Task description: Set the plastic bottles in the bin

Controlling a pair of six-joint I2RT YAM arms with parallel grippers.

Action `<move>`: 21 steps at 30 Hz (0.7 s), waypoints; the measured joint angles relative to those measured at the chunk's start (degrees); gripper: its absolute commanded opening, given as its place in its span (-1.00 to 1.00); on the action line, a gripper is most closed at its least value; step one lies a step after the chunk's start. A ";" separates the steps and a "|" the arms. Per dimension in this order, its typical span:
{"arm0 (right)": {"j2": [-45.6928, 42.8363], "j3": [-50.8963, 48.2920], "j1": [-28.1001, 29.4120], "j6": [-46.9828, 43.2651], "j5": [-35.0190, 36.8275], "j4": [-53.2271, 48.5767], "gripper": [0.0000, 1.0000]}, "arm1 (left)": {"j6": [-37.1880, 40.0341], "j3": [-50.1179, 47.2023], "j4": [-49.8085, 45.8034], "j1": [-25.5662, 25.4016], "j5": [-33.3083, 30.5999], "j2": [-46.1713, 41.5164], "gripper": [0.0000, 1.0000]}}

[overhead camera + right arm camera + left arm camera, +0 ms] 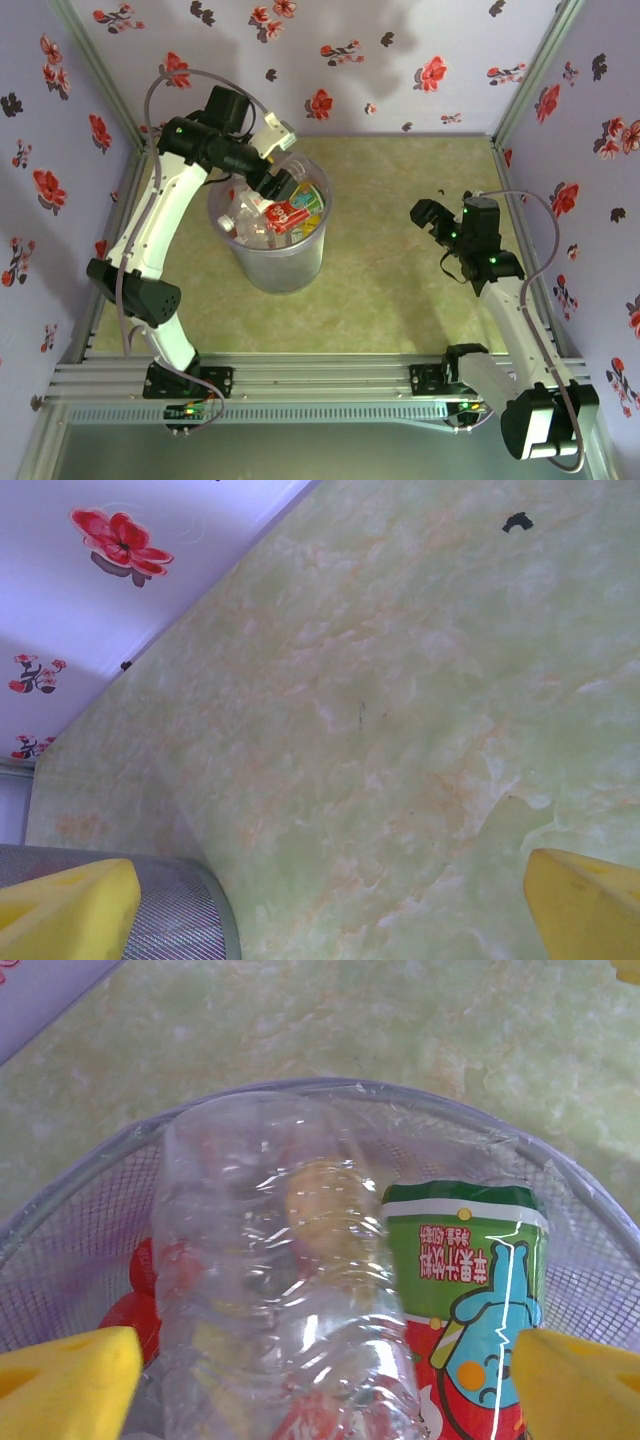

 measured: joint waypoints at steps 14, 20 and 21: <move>0.00 0.00 0.00 -0.61 0.00 -0.02 0.99 | -5.55 -12.15 11.23 0.13 -0.92 -11.93 0.46; 0.11 0.00 0.00 -0.59 -0.07 0.00 0.99 | -6.84 -17.27 12.74 0.39 -2.36 -13.73 0.29; 0.13 0.00 0.00 -0.59 -0.04 0.00 0.99 | -6.99 -18.40 12.81 0.39 -2.54 -13.73 0.26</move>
